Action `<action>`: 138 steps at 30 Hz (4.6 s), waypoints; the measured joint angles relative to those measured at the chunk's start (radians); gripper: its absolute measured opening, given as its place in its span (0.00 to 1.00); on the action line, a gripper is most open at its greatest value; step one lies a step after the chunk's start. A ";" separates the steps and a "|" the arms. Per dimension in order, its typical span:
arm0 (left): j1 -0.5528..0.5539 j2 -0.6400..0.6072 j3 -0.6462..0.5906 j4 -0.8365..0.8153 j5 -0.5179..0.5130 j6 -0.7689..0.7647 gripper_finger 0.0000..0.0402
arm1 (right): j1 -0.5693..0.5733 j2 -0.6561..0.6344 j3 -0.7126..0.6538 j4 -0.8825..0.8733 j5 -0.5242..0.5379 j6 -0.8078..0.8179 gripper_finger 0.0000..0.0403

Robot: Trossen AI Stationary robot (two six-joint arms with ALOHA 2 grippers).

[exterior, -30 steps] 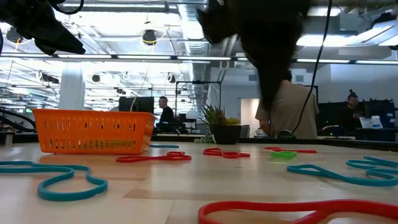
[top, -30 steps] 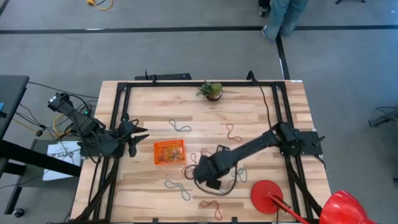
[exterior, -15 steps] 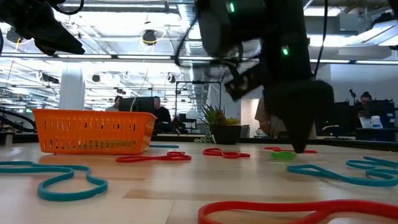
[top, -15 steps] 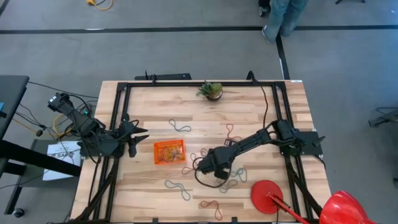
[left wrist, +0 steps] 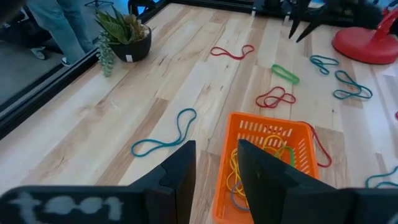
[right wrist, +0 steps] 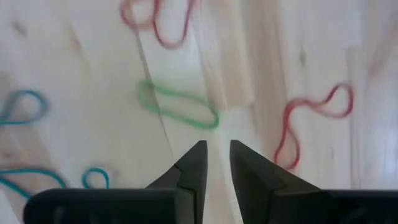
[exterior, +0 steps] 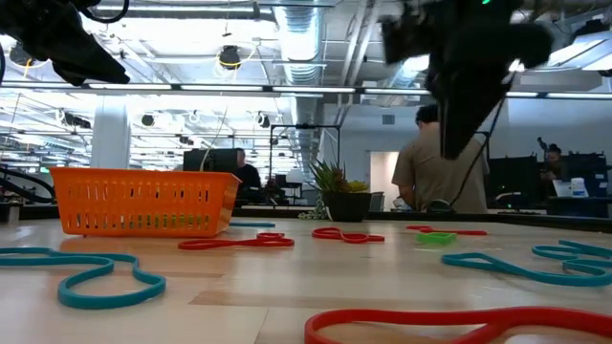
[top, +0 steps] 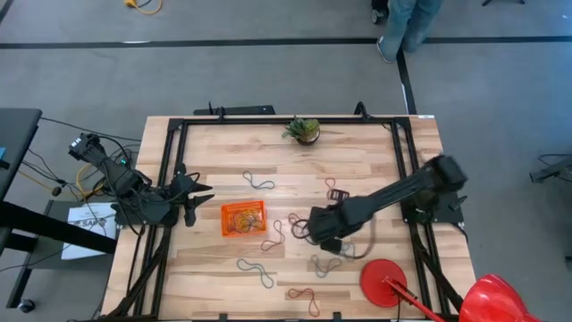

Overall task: Pick and place rubber bands into bin
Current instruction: Put the green rubber band into the orange container, then put the blue rubber band into the orange container

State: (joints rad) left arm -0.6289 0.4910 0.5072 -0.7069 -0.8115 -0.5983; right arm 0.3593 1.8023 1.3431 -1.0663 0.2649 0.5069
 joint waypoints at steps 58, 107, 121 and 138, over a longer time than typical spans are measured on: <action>0.000 0.000 0.000 -0.001 -0.007 -0.011 0.27 | -0.007 0.059 -0.346 0.669 -0.050 -0.018 0.12; 0.000 0.000 0.000 -0.002 -0.033 -0.011 0.27 | -0.209 0.431 0.218 1.213 -0.105 -0.321 0.10; 0.000 0.014 0.000 0.029 0.024 -0.067 0.27 | -0.189 0.428 0.232 1.072 -0.119 -0.309 0.19; 0.231 0.269 0.019 0.113 0.051 -0.020 0.21 | -0.125 0.130 0.233 0.772 -0.156 -0.235 0.19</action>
State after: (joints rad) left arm -0.3977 0.7596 0.5262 -0.5938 -0.7602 -0.6179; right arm 0.2345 1.9318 1.5761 -0.2946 0.1086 0.2722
